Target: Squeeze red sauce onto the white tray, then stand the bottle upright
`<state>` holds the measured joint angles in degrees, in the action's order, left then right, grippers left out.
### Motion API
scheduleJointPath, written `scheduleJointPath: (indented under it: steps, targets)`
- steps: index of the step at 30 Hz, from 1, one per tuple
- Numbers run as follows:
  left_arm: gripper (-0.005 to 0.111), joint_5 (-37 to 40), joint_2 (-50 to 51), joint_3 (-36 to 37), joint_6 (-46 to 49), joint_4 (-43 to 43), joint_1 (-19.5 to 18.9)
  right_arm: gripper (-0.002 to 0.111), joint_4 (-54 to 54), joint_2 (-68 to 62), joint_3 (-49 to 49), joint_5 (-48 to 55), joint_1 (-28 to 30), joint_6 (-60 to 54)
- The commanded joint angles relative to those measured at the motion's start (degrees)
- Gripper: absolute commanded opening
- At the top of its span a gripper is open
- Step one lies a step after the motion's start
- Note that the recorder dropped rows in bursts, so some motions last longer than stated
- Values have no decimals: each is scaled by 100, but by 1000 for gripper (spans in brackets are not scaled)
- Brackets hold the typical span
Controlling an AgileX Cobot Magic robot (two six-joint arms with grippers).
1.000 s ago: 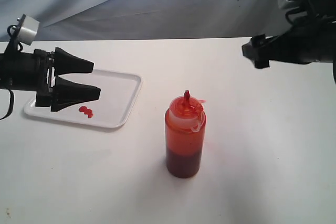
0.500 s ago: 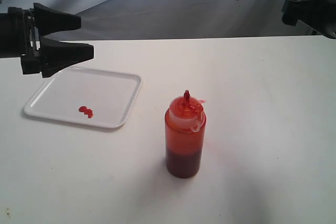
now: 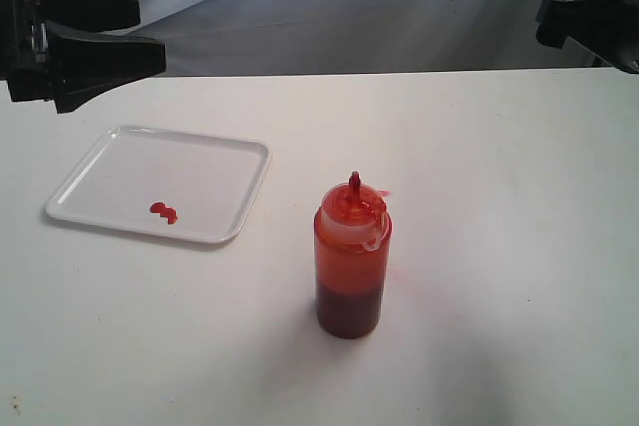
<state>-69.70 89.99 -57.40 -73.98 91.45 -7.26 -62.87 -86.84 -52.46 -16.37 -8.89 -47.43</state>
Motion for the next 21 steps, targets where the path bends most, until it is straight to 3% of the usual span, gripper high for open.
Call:
scheduleJointPath:
  steps: [1, 6, 8, 10, 12, 15, 16, 21]
  targets:
    - [105, -26, -69, -20, -227, -127, -10, 105, -15, 52, -28, -47, 32, 10]
    - [104, -26, -268, -20, -266, -161, 185, 105, -15, 52, -28, -47, 32, 10]
    - [99, -26, -369, -20, -267, -209, 218, 105, -15, 52, -28, -47, 32, 10]
    - [85, -26, -455, -20, -280, -367, 218, 105, -15, 52, -28, -47, 32, 10]
    - [59, -26, -525, -9, -310, -442, 234, 105, -15, 52, -28, -47, 32, 10]
    - [11, -26, -649, -9, -310, -397, 372, 105, -15, 52, -28, -47, 32, 10]
    - [1, -26, -693, -9, -279, -368, 421, 105, -15, 52, -28, -47, 32, 10]
    - [0, -26, -995, -9, -282, -179, 524, 105, -15, 52, -28, -47, 32, -4]
